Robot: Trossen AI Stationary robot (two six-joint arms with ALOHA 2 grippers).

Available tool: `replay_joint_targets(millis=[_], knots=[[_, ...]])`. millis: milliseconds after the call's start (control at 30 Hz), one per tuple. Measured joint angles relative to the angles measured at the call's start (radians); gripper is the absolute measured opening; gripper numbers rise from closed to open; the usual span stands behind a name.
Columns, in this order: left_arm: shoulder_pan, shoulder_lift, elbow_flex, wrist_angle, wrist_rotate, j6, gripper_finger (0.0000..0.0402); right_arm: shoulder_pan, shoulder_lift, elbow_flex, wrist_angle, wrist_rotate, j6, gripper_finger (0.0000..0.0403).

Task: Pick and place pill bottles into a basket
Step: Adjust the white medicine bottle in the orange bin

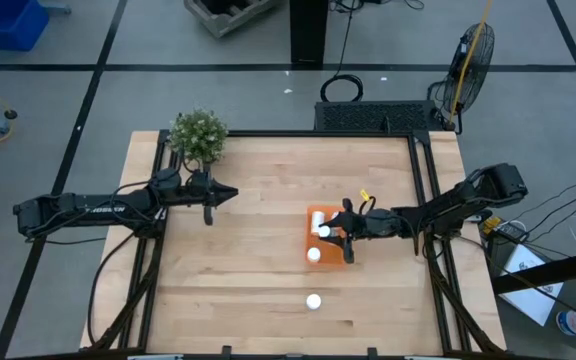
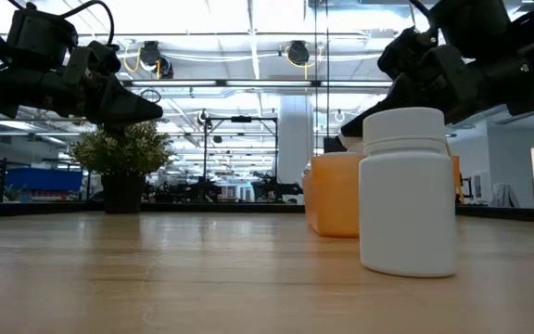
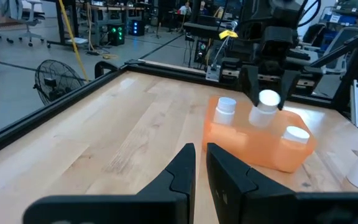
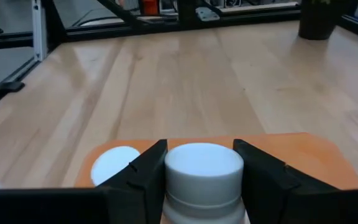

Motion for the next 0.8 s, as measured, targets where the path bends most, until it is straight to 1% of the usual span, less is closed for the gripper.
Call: replay_joint_targets(millis=[133,267,333,500,800], knots=[[0.000,0.000,0.000,0.000,-0.005,0.003,0.0044,0.022,0.000,0.000,0.016,0.000,-0.007,0.0159],[0.000,0.000,0.000,0.000,-0.019,0.001,0.0044,0.026,0.000,0.000,-0.022,0.022,-0.005,0.0158],[0.000,0.000,0.000,0.000,-0.019,0.000,0.0044,0.027,0.000,0.000,-0.037,0.022,0.022,0.0158],[0.000,0.000,0.000,0.000,-0.019,0.000,0.0044,0.027,0.000,0.000,-0.036,0.019,0.044,0.0150],[0.000,0.000,0.000,0.000,-0.019,0.000,0.0044,0.027,0.000,0.000,-0.040,0.018,0.043,0.0177]])
